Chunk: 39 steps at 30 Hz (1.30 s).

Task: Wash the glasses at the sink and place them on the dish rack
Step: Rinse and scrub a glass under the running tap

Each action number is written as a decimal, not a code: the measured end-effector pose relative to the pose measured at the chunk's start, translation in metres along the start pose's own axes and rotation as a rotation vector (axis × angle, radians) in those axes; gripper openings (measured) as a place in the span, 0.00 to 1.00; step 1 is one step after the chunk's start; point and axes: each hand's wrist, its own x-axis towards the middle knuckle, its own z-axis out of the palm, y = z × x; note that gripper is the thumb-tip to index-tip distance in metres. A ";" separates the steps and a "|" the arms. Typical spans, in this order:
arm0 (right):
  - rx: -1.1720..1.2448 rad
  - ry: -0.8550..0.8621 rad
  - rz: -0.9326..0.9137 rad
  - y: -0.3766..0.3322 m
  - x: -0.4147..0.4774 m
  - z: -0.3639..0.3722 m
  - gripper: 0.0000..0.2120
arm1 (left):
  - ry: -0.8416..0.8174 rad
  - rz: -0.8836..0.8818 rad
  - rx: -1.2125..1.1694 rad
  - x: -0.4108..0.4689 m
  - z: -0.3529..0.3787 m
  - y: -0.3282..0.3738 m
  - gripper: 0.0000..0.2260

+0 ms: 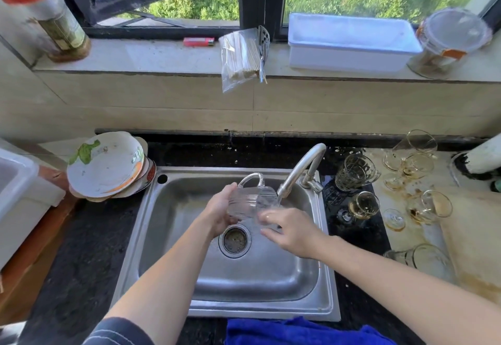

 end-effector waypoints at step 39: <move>-0.470 0.041 -0.250 0.014 0.012 0.014 0.18 | 0.001 -0.097 0.197 -0.024 0.009 0.013 0.12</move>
